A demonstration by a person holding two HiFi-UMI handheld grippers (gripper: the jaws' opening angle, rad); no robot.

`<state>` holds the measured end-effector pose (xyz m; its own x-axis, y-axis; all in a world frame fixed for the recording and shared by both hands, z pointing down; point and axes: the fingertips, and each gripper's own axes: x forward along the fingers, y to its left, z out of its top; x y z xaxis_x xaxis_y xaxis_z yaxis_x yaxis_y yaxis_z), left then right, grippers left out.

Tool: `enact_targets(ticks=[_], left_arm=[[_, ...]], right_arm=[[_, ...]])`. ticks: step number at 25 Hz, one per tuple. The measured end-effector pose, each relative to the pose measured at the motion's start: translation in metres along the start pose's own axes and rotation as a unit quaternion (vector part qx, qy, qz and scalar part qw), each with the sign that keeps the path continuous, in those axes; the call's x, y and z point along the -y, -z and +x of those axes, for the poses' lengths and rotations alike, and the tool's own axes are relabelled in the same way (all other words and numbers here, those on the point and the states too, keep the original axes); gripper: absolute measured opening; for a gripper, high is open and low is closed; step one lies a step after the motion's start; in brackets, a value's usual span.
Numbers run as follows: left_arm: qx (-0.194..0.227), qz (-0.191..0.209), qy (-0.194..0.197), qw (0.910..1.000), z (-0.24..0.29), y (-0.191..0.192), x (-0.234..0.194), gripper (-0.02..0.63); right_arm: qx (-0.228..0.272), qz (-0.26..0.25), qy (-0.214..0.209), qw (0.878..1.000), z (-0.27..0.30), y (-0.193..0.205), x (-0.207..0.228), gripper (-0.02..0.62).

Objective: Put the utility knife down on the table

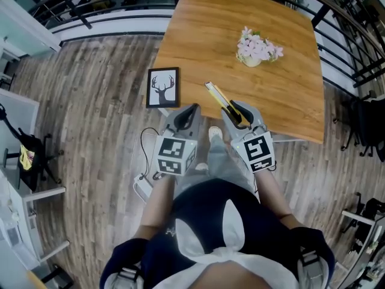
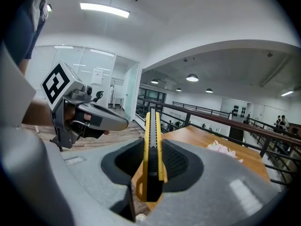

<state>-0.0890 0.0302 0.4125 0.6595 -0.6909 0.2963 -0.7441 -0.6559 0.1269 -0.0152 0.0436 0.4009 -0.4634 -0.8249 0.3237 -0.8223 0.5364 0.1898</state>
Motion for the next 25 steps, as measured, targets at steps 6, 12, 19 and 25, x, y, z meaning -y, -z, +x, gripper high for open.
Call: enact_targets(ticks=[6, 12, 19, 25], left_arm=[[-0.002, 0.002, -0.005, 1.0, 0.022, -0.008, -0.017, 0.023], [-0.015, 0.003, -0.014, 0.9998, 0.038, -0.018, -0.033, 0.023], [0.006, 0.0, -0.032, 0.9995, 0.062, -0.035, -0.058, 0.023], [0.004, -0.005, -0.04, 0.9992, 0.078, -0.037, -0.072, 0.023]], right_arm=[[0.006, -0.002, -0.002, 1.0, 0.021, -0.009, 0.022, 0.117], [0.016, -0.01, -0.008, 1.0, 0.042, -0.024, 0.043, 0.117], [0.03, -0.02, -0.012, 0.999, 0.063, -0.041, 0.07, 0.117], [0.029, -0.022, -0.012, 0.999, 0.076, -0.042, 0.087, 0.117]])
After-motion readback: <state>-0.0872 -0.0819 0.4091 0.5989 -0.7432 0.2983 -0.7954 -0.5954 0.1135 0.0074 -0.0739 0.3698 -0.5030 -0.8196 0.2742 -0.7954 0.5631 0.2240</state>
